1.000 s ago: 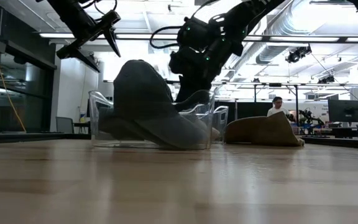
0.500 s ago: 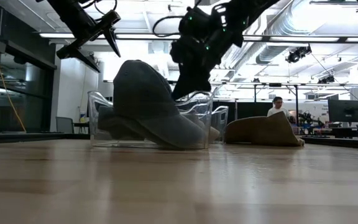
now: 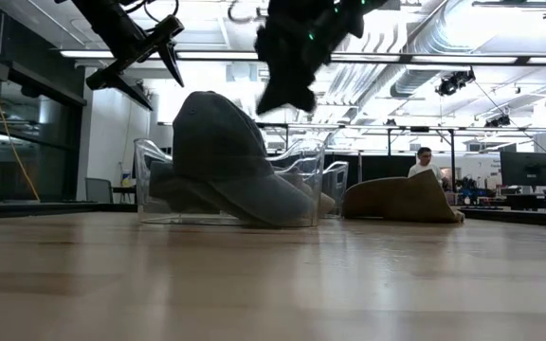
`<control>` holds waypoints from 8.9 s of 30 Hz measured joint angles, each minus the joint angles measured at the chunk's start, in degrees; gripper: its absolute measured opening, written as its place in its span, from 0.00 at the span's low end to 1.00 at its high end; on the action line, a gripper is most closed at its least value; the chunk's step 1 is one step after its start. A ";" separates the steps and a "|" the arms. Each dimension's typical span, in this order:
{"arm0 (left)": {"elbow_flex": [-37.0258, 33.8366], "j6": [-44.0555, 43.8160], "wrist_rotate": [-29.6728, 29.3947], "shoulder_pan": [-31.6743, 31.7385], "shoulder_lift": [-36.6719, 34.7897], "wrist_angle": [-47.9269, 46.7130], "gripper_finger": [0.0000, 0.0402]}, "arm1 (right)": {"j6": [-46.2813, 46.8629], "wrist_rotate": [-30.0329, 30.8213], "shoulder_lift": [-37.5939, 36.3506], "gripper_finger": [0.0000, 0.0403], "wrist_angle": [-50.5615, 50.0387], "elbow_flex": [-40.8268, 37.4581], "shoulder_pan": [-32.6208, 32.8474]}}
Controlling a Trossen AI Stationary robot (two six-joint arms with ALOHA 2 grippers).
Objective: Pick & Place hat
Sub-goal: Put the blue cap into the bottom transparent bin, then put the brown cap into the top transparent bin
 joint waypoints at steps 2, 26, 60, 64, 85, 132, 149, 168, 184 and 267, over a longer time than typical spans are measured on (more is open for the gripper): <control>0.00 0.01 0.02 0.01 0.00 0.01 0.75 | -0.01 -0.35 0.00 0.00 1.64 1.17 1.15; 0.00 0.10 0.22 0.00 0.00 1.15 0.75 | 8.69 -0.21 7.35 0.00 26.24 -6.30 2.66; 0.00 -0.03 1.22 0.00 0.00 1.15 0.75 | 7.34 -6.01 12.24 0.00 18.44 6.62 2.30; 0.00 -0.04 1.22 0.00 0.00 1.15 0.75 | 6.61 -5.97 12.03 0.00 13.61 8.53 1.56; 0.00 -0.05 1.23 0.01 0.00 1.29 0.75 | 1.03 22.20 -0.10 0.50 -29.34 8.60 -1.47; 0.00 0.16 1.70 0.00 0.00 1.13 0.75 | 4.31 19.33 -0.07 0.66 -34.93 -11.09 -23.42; 0.00 0.15 1.68 0.00 0.00 1.17 0.75 | 3.70 15.09 -0.07 0.66 -34.73 -11.09 -25.27; 0.00 0.12 2.55 0.02 -0.02 1.26 0.75 | 4.56 13.36 1.15 0.65 -34.86 -11.11 -26.90; 0.00 0.12 3.06 0.02 0.00 1.28 0.75 | 7.88 13.46 3.56 0.57 -35.23 -11.11 -27.51; 0.04 -29.84 13.52 0.00 9.78 74.93 0.75 | 10.70 19.08 -31.04 0.03 38.46 -11.11 -1.66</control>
